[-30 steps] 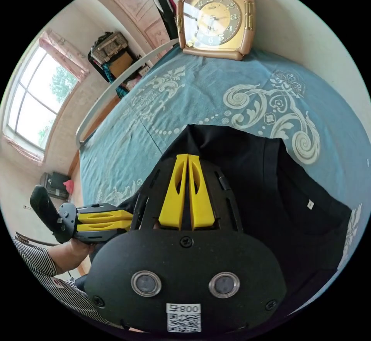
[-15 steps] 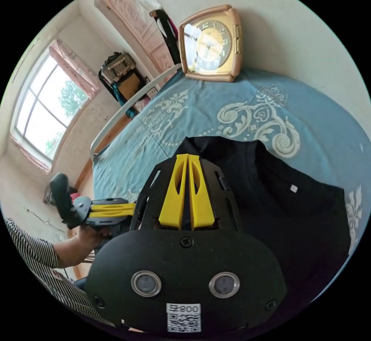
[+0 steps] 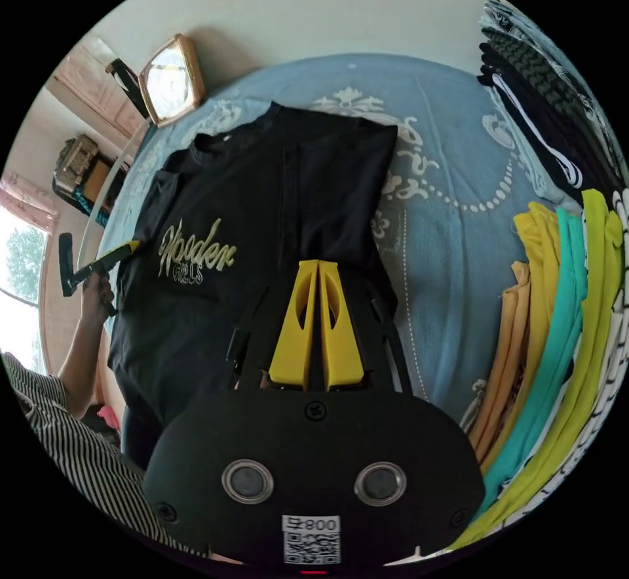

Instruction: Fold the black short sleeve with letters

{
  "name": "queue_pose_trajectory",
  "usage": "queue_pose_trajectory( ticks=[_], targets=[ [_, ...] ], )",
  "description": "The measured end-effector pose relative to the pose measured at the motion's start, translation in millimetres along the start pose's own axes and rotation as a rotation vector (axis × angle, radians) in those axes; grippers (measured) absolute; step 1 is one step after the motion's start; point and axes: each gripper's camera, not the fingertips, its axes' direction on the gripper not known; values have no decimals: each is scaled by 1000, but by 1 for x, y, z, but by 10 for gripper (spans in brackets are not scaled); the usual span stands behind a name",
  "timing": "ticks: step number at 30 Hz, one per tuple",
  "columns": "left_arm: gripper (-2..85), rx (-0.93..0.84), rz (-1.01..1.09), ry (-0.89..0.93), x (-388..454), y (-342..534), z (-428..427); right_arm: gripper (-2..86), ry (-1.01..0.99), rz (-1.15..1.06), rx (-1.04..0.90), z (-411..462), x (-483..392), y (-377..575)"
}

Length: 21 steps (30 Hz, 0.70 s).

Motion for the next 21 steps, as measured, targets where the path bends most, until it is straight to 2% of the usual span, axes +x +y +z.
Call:
queue_pose_trajectory(
  ticks=[6,10,15,21],
  targets=[
    [2,-3,50,-47,24,-18,3,0,44,-23,-26,-17,11,11],
    [2,32,81,-33,39,-31,2,0,107,-39,36,-53,21,21],
    [2,58,143,30,56,-64,14,0,10,-99,77,-67,32,9],
    [2,-103,230,-77,72,-106,67,1,-7,-120,-36,-47,52,15]
  ],
)
